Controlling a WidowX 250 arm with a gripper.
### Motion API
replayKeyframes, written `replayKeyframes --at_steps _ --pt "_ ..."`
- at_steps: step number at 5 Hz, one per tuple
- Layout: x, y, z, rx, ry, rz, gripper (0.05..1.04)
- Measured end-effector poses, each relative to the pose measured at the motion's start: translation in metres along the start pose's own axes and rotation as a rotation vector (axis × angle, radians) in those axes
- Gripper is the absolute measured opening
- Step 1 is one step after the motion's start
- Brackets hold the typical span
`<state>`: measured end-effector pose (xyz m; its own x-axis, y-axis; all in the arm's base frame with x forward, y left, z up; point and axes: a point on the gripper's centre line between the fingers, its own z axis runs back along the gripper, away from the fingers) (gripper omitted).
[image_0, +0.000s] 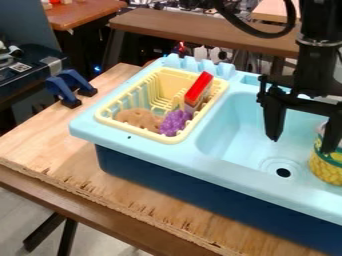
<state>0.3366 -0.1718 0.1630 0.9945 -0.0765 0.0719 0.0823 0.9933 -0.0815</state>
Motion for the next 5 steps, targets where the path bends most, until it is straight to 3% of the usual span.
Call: replayKeyframes --at_steps 1,2,3,4,5 --pt "-0.001 0.001 -0.016 0.02 0.042 0.0 1.001" --pt "0.019 -0.01 -0.013 0.072 -0.004 -0.046 1.001" --pt "0.028 -0.02 -0.01 0.063 -0.074 -0.084 1.001" --pt "0.037 -0.021 -0.008 0.032 -0.123 -0.078 1.001" --pt "0.051 -0.026 -0.01 -0.061 -0.178 -0.037 1.001"
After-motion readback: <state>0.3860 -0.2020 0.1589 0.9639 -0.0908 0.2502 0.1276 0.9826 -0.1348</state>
